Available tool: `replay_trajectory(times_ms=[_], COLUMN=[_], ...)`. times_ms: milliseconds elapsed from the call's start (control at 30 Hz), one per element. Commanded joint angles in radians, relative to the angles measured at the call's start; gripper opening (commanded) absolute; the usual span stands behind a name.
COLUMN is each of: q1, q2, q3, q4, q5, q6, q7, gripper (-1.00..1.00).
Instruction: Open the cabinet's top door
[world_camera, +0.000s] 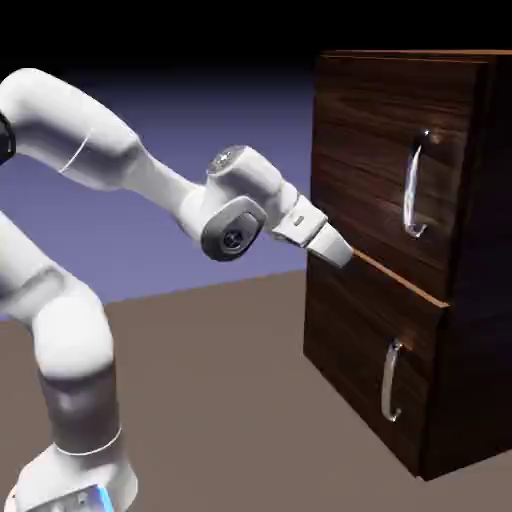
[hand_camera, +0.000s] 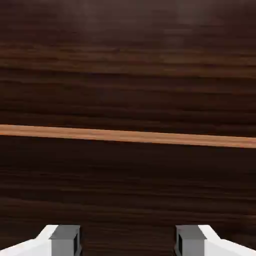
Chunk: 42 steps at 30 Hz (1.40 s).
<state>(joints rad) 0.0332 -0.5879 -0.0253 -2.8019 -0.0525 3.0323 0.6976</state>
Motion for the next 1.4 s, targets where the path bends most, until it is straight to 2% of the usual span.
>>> replay_trajectory(times_ms=[0,1367], q1=[0.018,0.74], q2=[-0.015,-0.624], q3=[-0.021,-0.882], q4=[0.007,0.282], q5=[-0.044,-1.827], q6=[-0.004,-0.162], q7=[-0.036,-1.512], gripper=[0.0,0.0])
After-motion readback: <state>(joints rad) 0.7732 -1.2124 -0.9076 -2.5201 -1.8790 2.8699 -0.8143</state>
